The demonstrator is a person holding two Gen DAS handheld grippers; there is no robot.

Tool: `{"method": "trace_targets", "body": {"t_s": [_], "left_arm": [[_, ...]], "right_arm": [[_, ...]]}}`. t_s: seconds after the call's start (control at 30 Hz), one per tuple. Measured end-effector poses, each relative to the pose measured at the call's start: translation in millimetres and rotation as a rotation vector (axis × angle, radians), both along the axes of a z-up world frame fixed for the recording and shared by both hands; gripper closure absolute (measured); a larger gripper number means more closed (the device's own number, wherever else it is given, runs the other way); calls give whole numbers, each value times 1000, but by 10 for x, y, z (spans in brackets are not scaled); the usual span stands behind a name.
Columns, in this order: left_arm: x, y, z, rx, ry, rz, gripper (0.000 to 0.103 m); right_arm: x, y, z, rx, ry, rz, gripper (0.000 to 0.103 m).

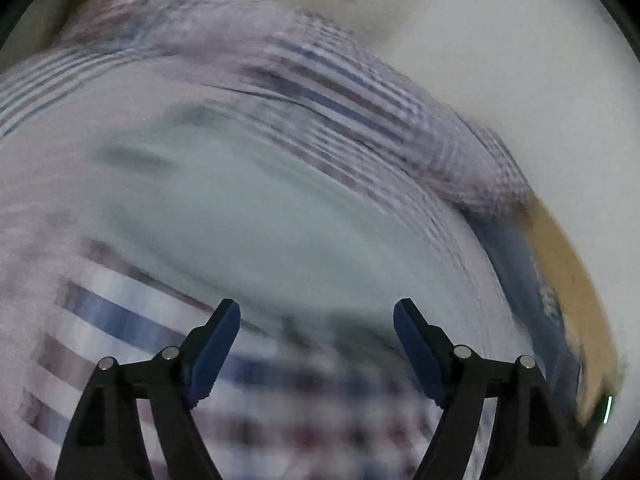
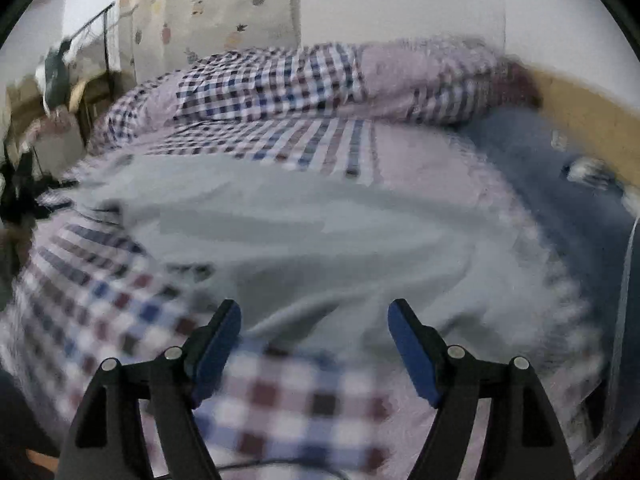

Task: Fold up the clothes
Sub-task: 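Grasp the elastic waistband of the sweatpants with the right tool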

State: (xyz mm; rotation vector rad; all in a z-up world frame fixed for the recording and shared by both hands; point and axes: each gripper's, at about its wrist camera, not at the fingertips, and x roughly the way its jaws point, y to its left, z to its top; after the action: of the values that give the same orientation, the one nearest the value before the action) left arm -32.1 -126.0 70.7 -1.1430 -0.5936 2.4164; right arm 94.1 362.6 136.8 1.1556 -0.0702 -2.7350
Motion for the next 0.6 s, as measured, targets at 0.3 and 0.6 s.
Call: {"method": "trace_targets", "body": {"t_s": [0.3,0.6], "left_arm": [[762,2508,-209,-153,49,-457,23],[627,2956,-270,-243,69,-367,49]], "right_arm": [[926,463,920,-285,106,4,23],[1003,1536,154,-560,-13,-403,23]]}}
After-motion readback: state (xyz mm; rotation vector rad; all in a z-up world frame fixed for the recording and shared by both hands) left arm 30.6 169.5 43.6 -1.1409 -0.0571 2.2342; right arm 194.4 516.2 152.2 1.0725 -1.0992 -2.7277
